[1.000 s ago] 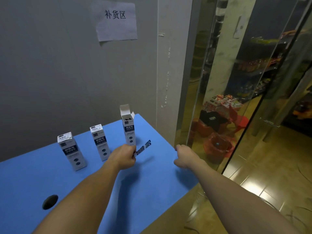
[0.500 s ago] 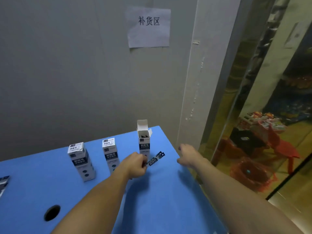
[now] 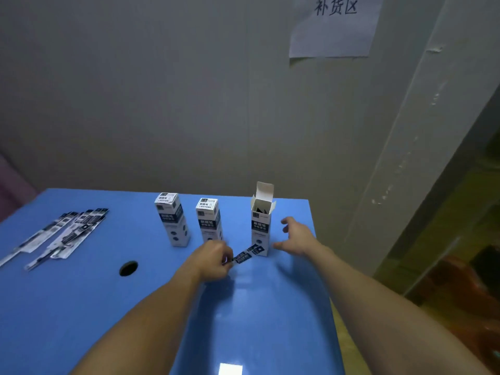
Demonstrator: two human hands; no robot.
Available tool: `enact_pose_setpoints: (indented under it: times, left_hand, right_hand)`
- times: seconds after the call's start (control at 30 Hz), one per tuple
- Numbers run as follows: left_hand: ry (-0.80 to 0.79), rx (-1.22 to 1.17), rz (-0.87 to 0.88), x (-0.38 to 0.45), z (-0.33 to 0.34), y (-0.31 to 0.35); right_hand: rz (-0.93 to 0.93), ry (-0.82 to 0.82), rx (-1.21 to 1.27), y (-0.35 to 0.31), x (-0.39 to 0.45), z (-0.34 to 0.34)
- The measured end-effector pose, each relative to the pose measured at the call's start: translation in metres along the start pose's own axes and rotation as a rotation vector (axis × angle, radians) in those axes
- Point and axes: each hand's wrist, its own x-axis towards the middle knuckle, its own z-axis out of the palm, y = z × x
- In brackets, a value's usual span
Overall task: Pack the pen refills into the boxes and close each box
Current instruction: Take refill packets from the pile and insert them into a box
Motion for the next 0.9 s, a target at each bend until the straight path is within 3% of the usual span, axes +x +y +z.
enact_pose_setpoints:
  times: [0.27, 0.6, 0.9]
  left_hand:
    - [0.150, -0.143, -0.278, -0.039, -0.009, 0.000]
    - [0.365, -0.308, -0.267, -0.054, -0.039, 0.007]
    - [0.758, -0.575, -0.155, -0.082, -0.070, 0.025]
  right_hand:
    - [-0.062, 0.048, 0.227, -0.025, 0.009, 0.009]
    - [-0.077, 0.132, 0.278, -0.045, -0.001, 0.013]
    - [-0.298, 0.193, 0.275, -0.049, -0.046, 0.018]
